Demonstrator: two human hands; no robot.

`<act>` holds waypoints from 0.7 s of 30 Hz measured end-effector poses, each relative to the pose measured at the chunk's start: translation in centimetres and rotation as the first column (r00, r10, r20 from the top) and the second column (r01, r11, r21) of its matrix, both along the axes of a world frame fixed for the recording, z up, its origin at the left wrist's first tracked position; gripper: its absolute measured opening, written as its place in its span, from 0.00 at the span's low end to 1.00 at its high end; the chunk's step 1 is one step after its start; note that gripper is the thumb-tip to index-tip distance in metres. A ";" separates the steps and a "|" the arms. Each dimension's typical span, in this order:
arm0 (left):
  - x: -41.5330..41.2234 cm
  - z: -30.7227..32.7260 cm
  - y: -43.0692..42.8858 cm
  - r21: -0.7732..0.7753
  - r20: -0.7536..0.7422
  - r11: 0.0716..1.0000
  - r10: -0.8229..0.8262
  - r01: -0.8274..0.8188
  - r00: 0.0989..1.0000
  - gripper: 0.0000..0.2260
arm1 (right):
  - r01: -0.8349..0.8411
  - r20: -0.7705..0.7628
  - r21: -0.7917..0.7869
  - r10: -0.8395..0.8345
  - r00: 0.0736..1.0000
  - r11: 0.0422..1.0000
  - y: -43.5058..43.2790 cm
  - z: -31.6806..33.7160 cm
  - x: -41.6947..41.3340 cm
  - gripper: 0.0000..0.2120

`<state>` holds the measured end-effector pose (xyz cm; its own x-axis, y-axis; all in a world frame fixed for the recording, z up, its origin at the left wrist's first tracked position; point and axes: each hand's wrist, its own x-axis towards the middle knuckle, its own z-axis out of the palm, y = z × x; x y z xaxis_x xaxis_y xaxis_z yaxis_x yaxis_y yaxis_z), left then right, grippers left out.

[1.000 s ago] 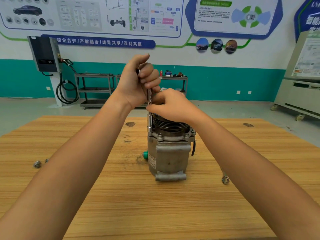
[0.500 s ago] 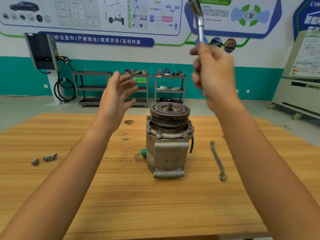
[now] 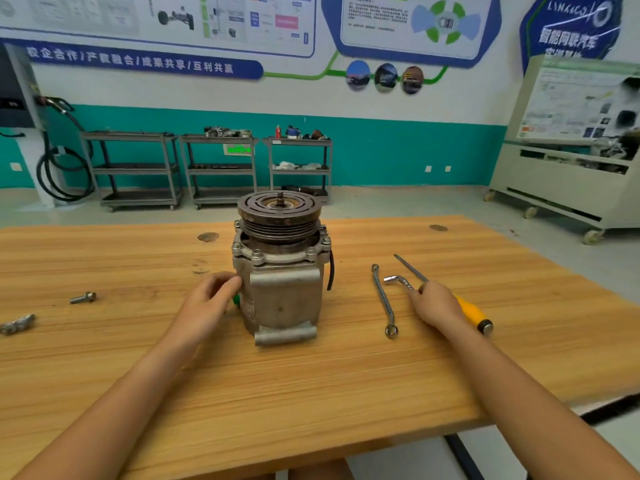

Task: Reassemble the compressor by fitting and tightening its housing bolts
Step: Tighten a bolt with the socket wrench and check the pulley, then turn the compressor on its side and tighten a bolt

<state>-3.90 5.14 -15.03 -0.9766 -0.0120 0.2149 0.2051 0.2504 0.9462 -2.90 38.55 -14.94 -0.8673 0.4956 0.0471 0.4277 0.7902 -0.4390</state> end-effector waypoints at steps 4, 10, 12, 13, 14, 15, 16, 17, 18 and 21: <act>0.9 -0.7 -0.4 -0.054 -0.039 0.994 -0.101 0.099 0.994 0.14 | 0.018 0.029 0.226 -0.025 0.999 0.974 -1.0 0.0 -0.3 0.16; 1.1 -1.0 -0.1 -0.184 -0.150 0.972 -0.176 0.147 0.973 0.40 | -0.200 -0.143 0.275 0.245 0.959 0.941 -3.7 1.1 0.5 0.29; 1.0 -0.3 0.6 -0.132 -0.186 0.982 -0.156 0.132 0.970 0.44 | -0.488 -0.322 -0.074 0.442 0.837 0.870 -6.2 2.3 1.1 0.45; 0.8 0.1 1.0 -0.103 -0.195 0.988 -0.136 0.118 0.971 0.45 | -0.615 -0.375 -0.214 0.517 0.769 0.759 -7.6 3.0 1.3 0.53; 0.6 0.3 1.3 -0.079 -0.203 0.992 -0.118 0.103 0.972 0.46 | -0.696 -0.408 -0.280 0.575 0.709 0.661 -8.8 3.4 1.3 0.58; 0.5 0.5 1.5 -0.057 -0.206 0.994 -0.103 0.093 0.973 0.47 | -0.744 -0.429 -0.305 0.612 0.665 0.595 -9.6 3.6 1.1 0.60; 0.5 0.5 1.6 -0.035 -0.210 0.996 -0.091 0.086 0.973 0.47 | -0.767 -0.449 -0.313 0.624 0.640 0.560 -10.3 3.7 0.8 0.61; 0.6 0.5 1.7 -0.017 -0.219 0.997 -0.081 0.079 0.972 0.47 | -0.776 -0.473 -0.321 0.617 0.628 0.543 -10.8 3.8 0.5 0.60; 0.7 0.4 1.7 -0.011 -0.239 0.997 -0.071 0.071 0.969 0.46 | -0.778 -0.501 -0.327 0.600 0.624 0.536 -10.9 3.8 0.2 0.58; 1.0 0.6 1.7 -0.030 -0.331 0.998 -0.062 0.055 0.941 0.43 | -0.780 -0.561 -0.312 0.558 0.612 0.543 -11.0 3.5 -0.3 0.51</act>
